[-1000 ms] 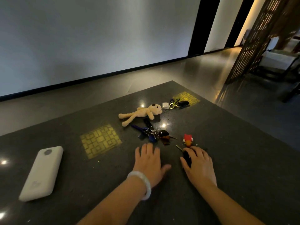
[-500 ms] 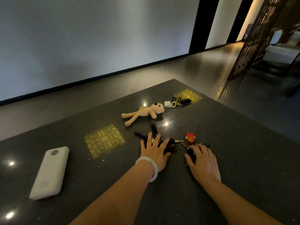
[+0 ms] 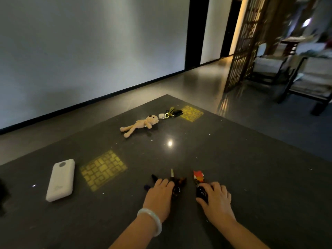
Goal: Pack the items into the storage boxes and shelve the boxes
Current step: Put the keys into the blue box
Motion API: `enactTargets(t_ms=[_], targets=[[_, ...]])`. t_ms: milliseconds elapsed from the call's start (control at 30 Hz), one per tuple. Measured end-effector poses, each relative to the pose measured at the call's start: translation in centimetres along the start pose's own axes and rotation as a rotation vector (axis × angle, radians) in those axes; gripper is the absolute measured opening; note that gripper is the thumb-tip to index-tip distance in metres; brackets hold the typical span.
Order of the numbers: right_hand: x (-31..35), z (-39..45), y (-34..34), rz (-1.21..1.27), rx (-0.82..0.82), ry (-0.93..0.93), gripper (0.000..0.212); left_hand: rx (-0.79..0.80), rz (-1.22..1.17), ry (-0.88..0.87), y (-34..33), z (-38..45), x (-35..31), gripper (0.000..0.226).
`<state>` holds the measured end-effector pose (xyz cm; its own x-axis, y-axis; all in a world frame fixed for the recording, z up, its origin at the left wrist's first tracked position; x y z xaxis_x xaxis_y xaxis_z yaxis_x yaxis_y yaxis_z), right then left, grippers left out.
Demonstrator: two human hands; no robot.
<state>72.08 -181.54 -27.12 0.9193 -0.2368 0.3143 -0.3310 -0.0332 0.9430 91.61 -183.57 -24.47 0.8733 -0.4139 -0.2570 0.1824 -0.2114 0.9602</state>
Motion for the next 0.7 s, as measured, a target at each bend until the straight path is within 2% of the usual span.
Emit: enactTargets(t_ms=[100, 200, 267, 467, 700], targets=[[-2.0, -2.4, 1.5, 0.126, 0.063, -0.073, 0.053, -0.061, -0.077, -0.039, 0.6, -1.0, -2.6, 0.041], [-4.8, -4.9, 4.0, 0.358, 0.071, -0.171, 0.043, -0.197, -0.246, -0.07, 1.5, -1.5, -6.2, 0.017], [-6.9, -6.5, 6.0, 0.465, 0.058, -0.218, 0.038, -0.277, -0.38, -0.088, 2.2, -1.8, -9.3, 0.009], [-14.4, -13.2, 14.6, 0.597, -0.115, -0.264, 0.035, -0.366, -0.665, -0.288, 4.7, -3.6, -21.9, 0.026], [-23.7, -24.7, 24.6, 0.607, -0.372, -0.293, 0.035, -0.257, -0.917, -0.445, 5.6, -7.7, -36.6, 0.025]])
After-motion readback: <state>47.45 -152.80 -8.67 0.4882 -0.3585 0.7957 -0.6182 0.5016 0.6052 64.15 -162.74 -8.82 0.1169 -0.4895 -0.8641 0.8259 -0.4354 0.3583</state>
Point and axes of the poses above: each hand's wrist, its own z-axis towards the middle knuckle, its own y-axis out of the back of the hand, x = y × z, the point moved 3 cm from there along z, towards the middle knuckle, and after that the axes turned 8 degrees about -y, right-handed, at the moved point
